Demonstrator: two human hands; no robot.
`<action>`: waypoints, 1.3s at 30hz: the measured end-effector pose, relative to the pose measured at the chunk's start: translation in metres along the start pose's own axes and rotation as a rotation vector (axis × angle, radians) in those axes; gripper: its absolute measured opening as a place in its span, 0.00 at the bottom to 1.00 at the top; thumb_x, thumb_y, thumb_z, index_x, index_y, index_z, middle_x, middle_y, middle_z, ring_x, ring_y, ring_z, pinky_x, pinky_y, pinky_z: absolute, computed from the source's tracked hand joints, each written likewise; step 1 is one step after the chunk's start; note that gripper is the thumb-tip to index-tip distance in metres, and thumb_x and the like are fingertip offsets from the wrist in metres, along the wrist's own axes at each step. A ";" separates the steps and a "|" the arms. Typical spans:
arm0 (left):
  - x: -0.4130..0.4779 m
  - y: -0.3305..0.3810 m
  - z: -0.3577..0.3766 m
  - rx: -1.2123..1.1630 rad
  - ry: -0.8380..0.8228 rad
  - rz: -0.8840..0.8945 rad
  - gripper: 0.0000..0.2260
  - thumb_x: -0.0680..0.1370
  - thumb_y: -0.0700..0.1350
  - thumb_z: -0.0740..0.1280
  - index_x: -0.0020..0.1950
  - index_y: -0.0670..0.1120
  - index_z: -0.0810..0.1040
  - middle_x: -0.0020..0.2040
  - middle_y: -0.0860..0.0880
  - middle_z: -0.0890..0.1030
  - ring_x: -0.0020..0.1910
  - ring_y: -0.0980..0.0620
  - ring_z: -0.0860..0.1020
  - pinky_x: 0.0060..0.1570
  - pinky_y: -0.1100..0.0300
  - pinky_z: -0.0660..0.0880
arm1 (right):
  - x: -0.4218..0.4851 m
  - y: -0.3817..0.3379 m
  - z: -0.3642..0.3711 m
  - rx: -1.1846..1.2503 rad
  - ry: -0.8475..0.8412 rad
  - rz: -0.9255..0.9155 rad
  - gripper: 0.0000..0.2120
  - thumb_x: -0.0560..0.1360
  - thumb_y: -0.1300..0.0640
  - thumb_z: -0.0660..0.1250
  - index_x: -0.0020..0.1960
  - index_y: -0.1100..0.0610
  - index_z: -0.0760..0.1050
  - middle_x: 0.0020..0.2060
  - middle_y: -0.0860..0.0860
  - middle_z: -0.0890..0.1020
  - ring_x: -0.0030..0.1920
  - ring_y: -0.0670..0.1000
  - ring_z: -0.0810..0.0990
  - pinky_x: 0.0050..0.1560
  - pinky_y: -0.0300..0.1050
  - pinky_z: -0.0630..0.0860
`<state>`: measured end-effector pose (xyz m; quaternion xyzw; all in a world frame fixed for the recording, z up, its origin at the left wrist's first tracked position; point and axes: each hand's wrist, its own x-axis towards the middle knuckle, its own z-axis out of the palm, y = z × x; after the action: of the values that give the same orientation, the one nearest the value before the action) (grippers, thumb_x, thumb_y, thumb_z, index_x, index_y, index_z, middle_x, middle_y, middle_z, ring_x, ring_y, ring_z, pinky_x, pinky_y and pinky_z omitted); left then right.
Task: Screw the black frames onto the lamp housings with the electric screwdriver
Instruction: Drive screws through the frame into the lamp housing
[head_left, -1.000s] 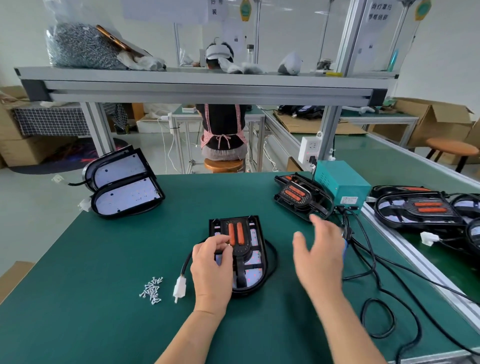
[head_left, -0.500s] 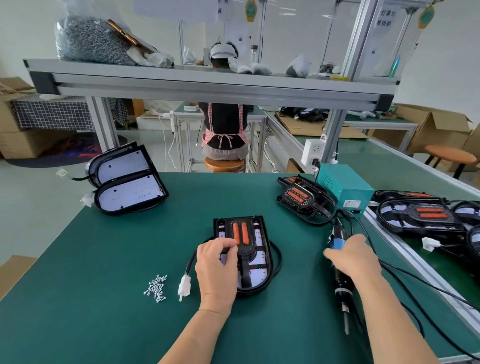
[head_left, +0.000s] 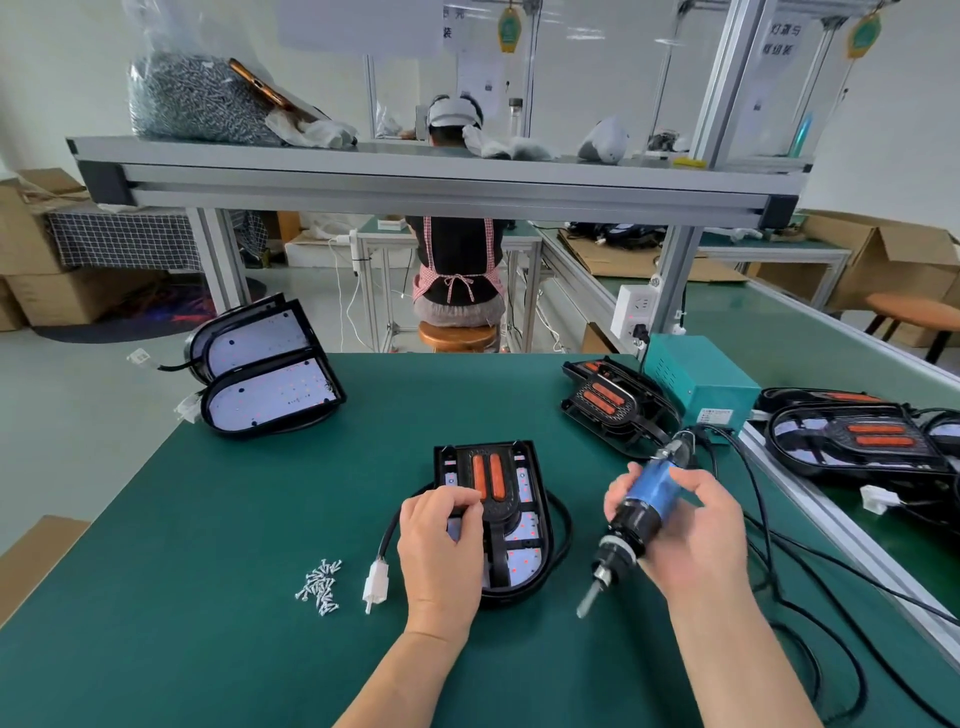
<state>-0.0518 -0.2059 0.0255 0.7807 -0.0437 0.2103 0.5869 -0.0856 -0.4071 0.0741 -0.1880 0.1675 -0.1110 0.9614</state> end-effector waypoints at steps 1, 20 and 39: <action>0.000 0.000 0.000 0.003 0.000 -0.003 0.19 0.76 0.33 0.72 0.40 0.59 0.78 0.41 0.59 0.80 0.53 0.59 0.75 0.48 0.76 0.67 | -0.001 0.000 0.002 0.057 -0.031 0.026 0.12 0.70 0.63 0.65 0.52 0.62 0.72 0.45 0.58 0.75 0.40 0.56 0.76 0.45 0.52 0.76; 0.000 0.006 -0.002 0.045 -0.015 -0.008 0.20 0.76 0.33 0.72 0.40 0.60 0.77 0.42 0.58 0.80 0.53 0.59 0.74 0.47 0.77 0.67 | -0.002 0.019 0.003 0.088 -0.075 -0.101 0.13 0.73 0.49 0.70 0.53 0.55 0.79 0.35 0.47 0.73 0.32 0.44 0.72 0.33 0.33 0.74; -0.006 0.028 -0.017 -0.059 -0.204 -0.135 0.14 0.78 0.40 0.69 0.42 0.61 0.79 0.42 0.57 0.82 0.40 0.56 0.77 0.41 0.70 0.71 | -0.006 0.016 0.040 0.182 0.187 -0.229 0.11 0.73 0.61 0.76 0.49 0.56 0.75 0.30 0.49 0.79 0.30 0.46 0.78 0.40 0.39 0.77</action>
<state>-0.0705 -0.1995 0.0518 0.7816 -0.0567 0.0886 0.6148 -0.0744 -0.3775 0.1043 -0.1069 0.2231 -0.2518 0.9356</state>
